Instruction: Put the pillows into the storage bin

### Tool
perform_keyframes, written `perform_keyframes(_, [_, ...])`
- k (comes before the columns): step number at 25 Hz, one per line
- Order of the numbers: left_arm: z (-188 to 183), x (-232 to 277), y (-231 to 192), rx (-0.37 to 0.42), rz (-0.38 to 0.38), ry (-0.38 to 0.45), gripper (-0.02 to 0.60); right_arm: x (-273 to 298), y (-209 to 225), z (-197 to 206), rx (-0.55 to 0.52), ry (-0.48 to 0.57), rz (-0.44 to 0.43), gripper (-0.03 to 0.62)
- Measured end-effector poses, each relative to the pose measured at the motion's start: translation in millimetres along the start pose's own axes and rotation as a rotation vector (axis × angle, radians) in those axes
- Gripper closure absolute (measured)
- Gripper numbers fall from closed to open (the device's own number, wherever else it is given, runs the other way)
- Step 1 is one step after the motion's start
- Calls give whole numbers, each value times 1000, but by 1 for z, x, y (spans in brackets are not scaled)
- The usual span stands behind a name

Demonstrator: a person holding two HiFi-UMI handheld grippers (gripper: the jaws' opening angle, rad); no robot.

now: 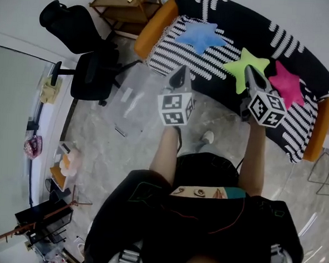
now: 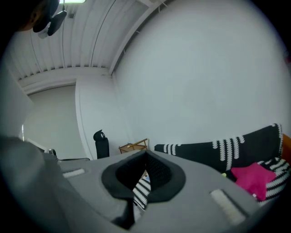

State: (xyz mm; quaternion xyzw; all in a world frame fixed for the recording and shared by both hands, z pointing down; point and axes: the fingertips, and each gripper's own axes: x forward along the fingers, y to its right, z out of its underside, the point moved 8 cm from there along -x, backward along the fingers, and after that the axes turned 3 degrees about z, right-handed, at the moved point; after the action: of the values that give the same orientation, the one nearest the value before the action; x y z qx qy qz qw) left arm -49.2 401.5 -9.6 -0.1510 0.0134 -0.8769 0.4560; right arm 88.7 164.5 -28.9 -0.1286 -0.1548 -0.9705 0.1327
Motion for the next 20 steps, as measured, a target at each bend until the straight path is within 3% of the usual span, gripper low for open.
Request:
perform_keyframes(3, [-2, 30, 0, -4, 20, -22, 571, 26, 19, -9, 8, 7, 8, 591])
perform_keyframes(8, [11, 43, -26, -15, -47, -81, 571, 58, 28, -2, -36, -35, -3, 591])
perform_keyframes(14, [-3, 70, -52, -13, -68, -61, 571, 99, 18, -21, -80, -14, -38, 591])
perform_keyframes(20, [-10, 138, -67, -28, -24, -38, 571, 150, 31, -54, -124, 6, -58, 591])
